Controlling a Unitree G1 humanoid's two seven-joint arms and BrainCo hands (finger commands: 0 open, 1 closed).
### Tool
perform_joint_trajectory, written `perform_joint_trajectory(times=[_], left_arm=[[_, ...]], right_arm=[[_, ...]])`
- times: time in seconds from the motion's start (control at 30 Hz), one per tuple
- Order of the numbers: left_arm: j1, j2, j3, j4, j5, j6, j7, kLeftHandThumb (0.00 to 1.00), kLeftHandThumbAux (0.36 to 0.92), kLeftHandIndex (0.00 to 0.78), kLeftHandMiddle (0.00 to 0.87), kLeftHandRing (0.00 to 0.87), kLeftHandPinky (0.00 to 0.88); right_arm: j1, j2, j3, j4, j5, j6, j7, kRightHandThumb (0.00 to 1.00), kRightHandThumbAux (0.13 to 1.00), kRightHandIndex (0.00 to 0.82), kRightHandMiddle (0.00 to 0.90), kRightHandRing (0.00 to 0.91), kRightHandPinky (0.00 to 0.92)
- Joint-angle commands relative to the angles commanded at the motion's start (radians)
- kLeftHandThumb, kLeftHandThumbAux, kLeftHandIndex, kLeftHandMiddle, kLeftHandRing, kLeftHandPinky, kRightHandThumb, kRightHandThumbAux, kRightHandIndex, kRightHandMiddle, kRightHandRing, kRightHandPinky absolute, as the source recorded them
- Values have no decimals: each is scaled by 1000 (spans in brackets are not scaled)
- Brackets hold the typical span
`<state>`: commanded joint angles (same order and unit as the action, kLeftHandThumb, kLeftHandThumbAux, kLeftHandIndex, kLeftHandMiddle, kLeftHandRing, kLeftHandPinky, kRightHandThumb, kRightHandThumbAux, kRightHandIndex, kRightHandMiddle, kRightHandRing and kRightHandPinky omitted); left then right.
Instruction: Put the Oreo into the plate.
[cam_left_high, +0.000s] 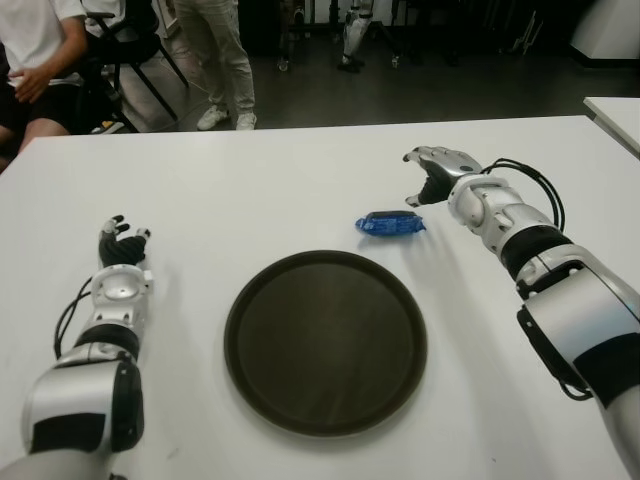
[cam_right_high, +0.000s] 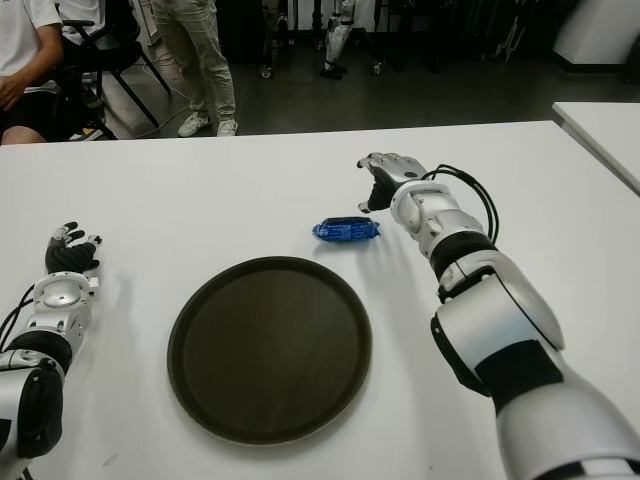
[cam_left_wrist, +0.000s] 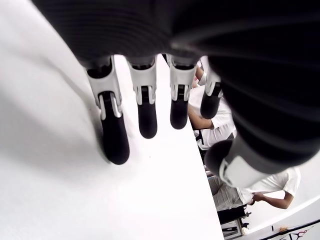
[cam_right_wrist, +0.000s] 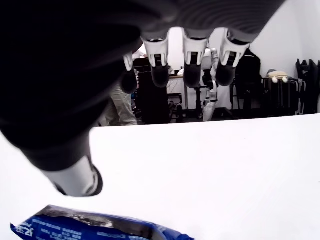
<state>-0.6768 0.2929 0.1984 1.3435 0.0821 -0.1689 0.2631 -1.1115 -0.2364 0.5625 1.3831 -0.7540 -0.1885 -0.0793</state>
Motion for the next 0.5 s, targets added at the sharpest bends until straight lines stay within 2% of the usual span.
perform_joint_trajectory(times=[0.3,0.5], left_arm=[[0,-2,6,0,-4,-3,-2,153,627,23,141,135,92],[1,-2,3,1,2,-3,2,168,624,31,159,150,98]], right_arm=[[4,16,-19,1,23,17,18,309,682,0,30,41,52],[4,26,-33,1,30,25,24,302,682,0,27,37,57]])
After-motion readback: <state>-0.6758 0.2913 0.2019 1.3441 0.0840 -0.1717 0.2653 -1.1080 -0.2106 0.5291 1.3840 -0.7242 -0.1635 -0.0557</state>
